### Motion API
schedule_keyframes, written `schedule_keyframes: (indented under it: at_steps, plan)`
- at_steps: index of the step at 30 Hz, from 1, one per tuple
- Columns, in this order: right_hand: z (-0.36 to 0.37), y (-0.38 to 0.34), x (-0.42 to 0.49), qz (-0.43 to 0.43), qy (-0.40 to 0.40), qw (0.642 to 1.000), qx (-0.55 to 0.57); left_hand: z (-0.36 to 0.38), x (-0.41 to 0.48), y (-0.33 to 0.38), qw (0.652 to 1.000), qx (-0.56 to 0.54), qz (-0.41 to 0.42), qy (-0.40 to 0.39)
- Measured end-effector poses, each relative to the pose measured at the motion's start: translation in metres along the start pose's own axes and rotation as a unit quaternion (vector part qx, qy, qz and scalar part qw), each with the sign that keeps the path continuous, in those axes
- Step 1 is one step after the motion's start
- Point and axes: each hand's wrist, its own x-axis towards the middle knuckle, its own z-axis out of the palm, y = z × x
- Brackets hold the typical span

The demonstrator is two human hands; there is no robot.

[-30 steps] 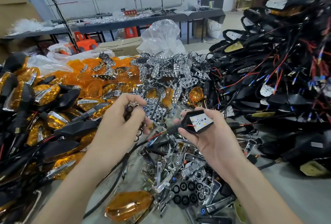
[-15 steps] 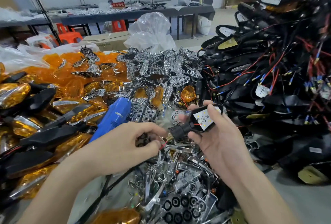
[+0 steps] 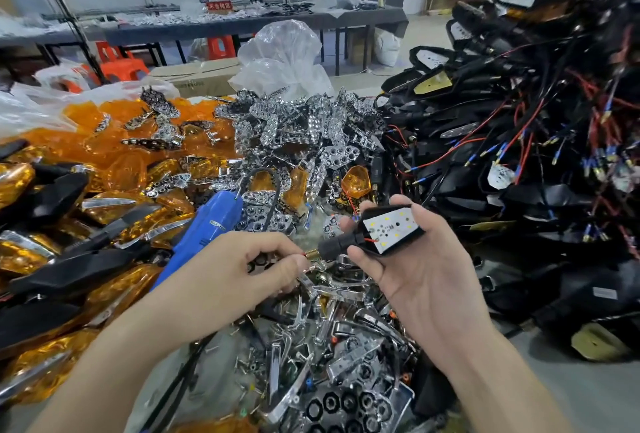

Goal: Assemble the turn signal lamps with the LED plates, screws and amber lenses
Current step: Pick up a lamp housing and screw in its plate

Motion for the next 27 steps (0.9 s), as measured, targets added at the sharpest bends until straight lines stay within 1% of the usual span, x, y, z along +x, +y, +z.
schedule_keyframes:
  at_steps: [4, 16, 27]
  plan:
    - [0.001, 0.001, 0.001, 0.001, 0.003, 1.0, 0.008, -0.001, 0.001, -0.002, 1.0, -0.003, -0.008, 0.005]
    - [0.003, 0.002, -0.002, 0.0, -0.002, 1.0, 0.006, -0.002, -0.002, 0.003, 1.0, 0.0, -0.024, -0.018]
    - [0.005, -0.001, -0.005, 0.004, -0.005, 1.0, 0.017, -0.005, -0.004, 0.009, 1.0, -0.01, -0.023, -0.019]
